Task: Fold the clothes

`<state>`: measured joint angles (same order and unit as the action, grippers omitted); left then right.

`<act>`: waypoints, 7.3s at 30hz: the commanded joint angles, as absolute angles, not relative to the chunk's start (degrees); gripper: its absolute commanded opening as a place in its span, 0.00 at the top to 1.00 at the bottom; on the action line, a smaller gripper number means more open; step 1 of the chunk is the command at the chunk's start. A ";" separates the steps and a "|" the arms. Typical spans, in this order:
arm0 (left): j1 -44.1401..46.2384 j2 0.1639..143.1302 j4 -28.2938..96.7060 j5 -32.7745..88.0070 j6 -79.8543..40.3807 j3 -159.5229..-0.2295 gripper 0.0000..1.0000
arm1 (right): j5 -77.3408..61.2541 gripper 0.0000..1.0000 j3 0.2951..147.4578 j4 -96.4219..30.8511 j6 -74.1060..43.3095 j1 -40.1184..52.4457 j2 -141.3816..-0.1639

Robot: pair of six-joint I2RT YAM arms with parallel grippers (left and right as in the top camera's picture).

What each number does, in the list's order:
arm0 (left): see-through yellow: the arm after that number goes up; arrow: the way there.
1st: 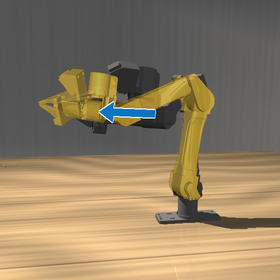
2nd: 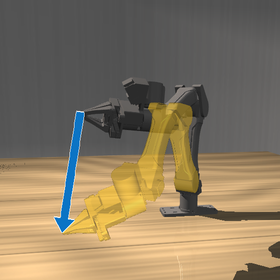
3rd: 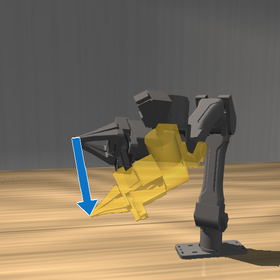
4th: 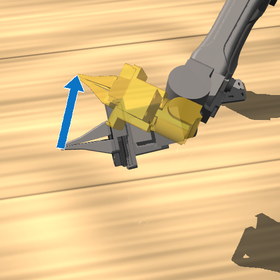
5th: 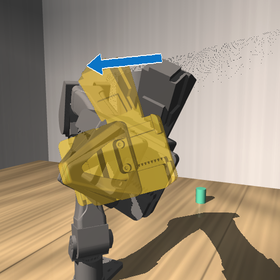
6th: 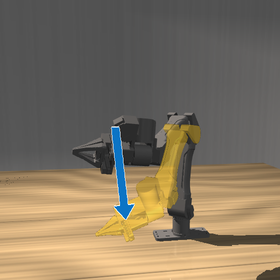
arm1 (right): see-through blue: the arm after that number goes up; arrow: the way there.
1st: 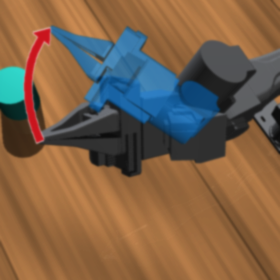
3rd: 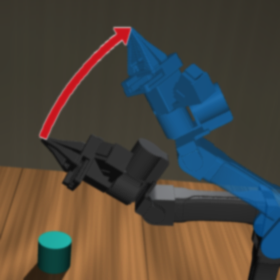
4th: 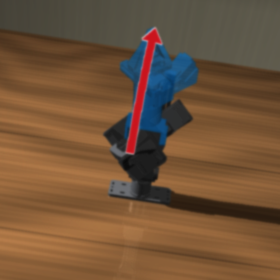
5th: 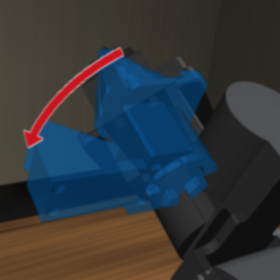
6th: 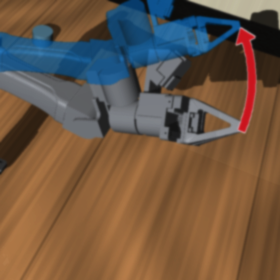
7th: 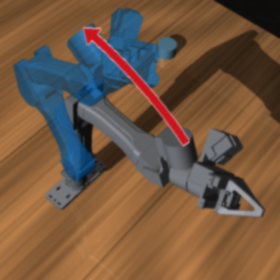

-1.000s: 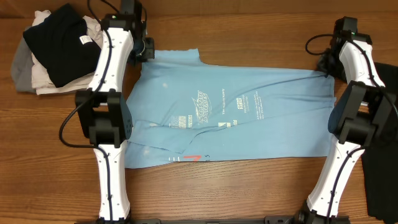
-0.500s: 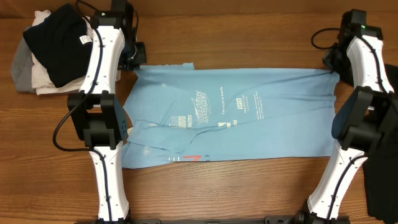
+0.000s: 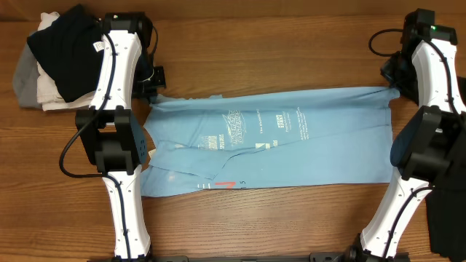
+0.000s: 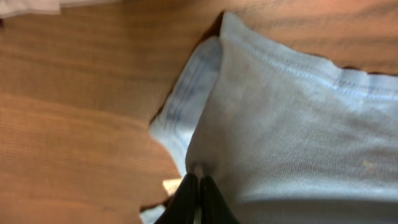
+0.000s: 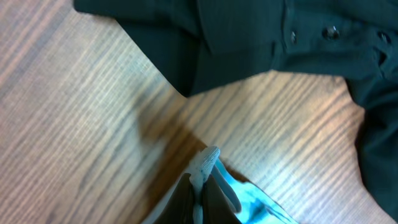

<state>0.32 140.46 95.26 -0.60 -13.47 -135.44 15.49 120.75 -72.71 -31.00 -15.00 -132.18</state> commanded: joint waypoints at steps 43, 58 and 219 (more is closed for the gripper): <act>2.42 124.05 94.72 -2.31 -11.57 -104.07 0.95 | 15.79 0.96 122.30 -92.18 -40.51 -19.22 -124.29; 2.66 124.05 89.54 -2.57 -11.55 -94.26 0.96 | 20.51 0.96 122.19 -97.08 -41.95 -20.01 -124.29; -27.31 115.13 72.86 -6.48 -24.49 -83.44 0.96 | -30.11 0.28 96.05 -87.55 -0.08 -22.57 -107.42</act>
